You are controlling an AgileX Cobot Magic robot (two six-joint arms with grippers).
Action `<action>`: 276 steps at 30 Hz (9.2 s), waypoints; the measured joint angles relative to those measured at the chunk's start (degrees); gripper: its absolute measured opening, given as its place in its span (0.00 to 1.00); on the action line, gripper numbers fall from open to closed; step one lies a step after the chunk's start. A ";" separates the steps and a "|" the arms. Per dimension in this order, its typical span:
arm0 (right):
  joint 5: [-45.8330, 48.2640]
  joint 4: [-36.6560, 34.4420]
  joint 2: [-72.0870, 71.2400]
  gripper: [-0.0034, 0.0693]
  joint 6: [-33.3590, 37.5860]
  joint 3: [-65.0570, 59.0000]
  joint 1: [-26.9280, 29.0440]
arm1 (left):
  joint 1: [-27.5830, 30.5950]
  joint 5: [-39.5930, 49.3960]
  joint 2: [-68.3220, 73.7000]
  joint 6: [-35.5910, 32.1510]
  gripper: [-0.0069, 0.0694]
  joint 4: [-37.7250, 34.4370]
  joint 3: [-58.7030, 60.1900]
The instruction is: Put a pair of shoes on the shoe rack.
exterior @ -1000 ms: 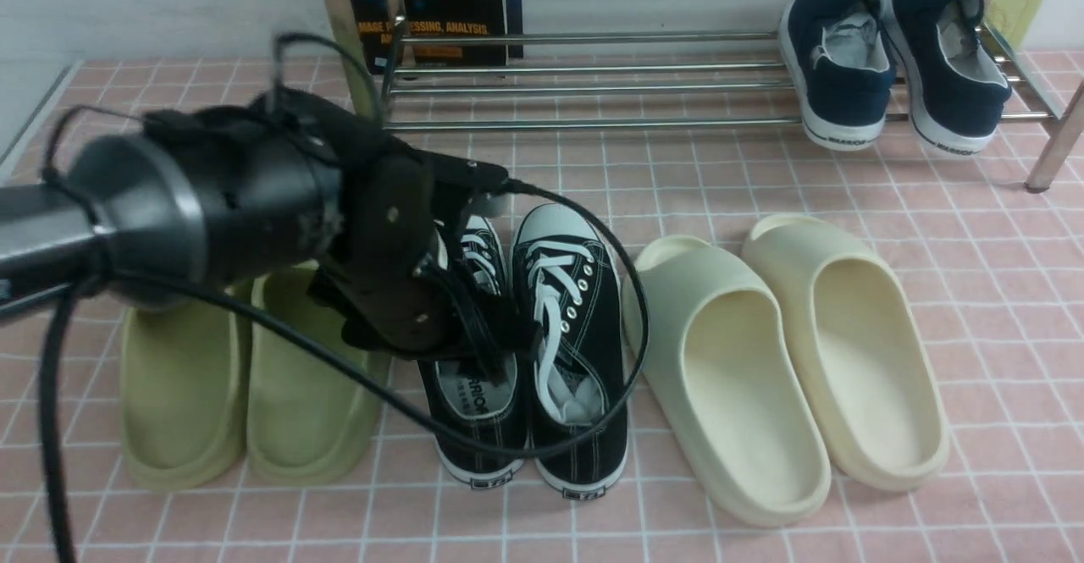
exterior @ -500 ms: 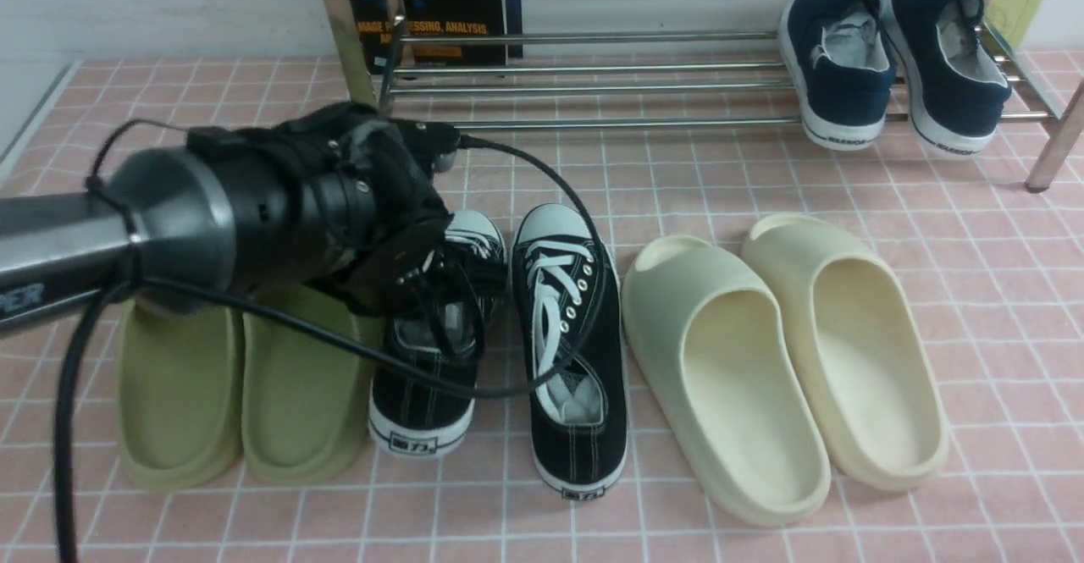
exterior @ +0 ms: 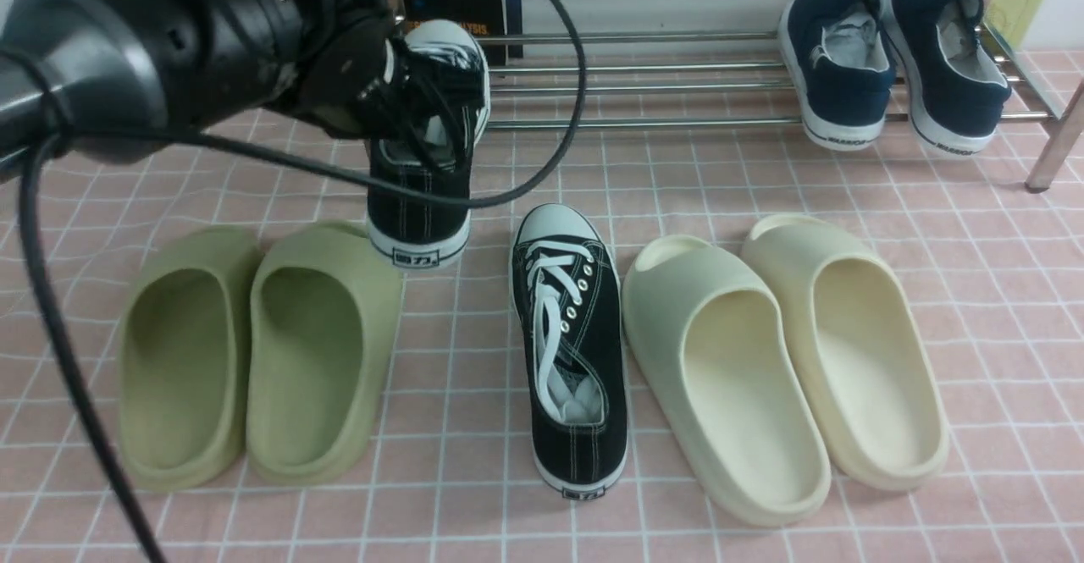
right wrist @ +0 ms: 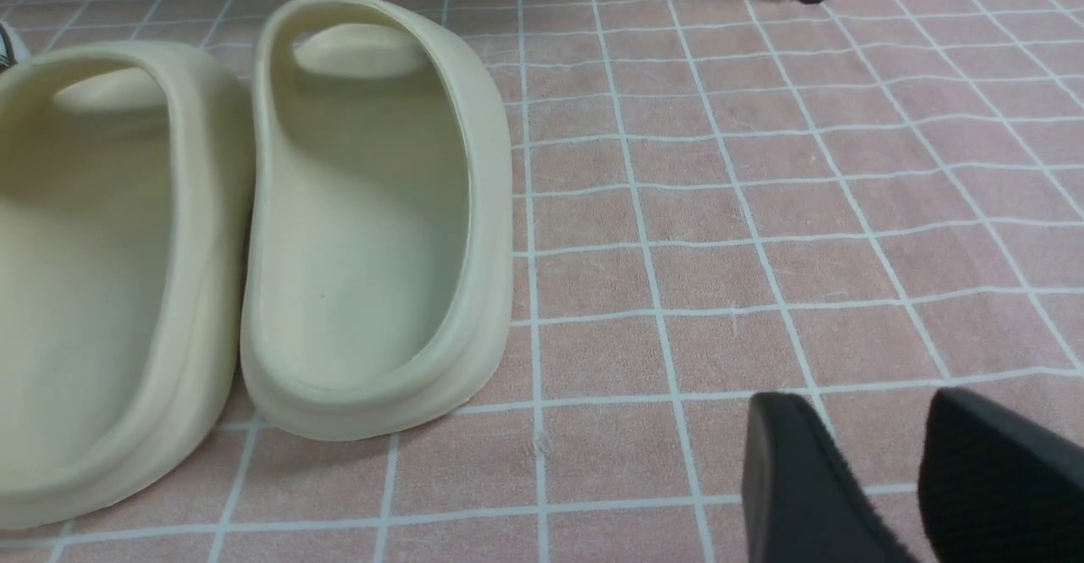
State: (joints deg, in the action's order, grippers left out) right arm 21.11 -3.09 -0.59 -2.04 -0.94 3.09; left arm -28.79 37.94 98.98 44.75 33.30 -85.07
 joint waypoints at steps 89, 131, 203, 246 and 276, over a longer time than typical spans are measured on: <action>0.05 0.00 0.00 0.38 -0.05 0.00 0.00 | 1.02 21.20 32.26 -24.83 0.10 -19.48 -40.17; 0.05 -0.05 0.00 0.38 -0.05 0.00 0.00 | -7.24 -4.64 1.83 -35.16 0.73 -40.26 14.67; 0.05 0.00 0.00 0.38 -0.05 0.00 0.00 | -2.13 1.24 38.59 -29.14 0.32 -24.95 -51.53; 0.05 0.00 0.00 0.38 -0.05 0.00 0.00 | -8.25 10.17 38.91 -32.02 0.09 -24.25 -50.96; 0.05 0.00 0.00 0.38 -0.05 0.00 0.00 | -8.09 32.80 -1.28 -43.82 0.12 -20.96 -48.54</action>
State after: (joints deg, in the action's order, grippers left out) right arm 21.16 -3.09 -0.59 -2.09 -0.94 3.09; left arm -36.88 70.74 97.71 0.93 12.35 -133.61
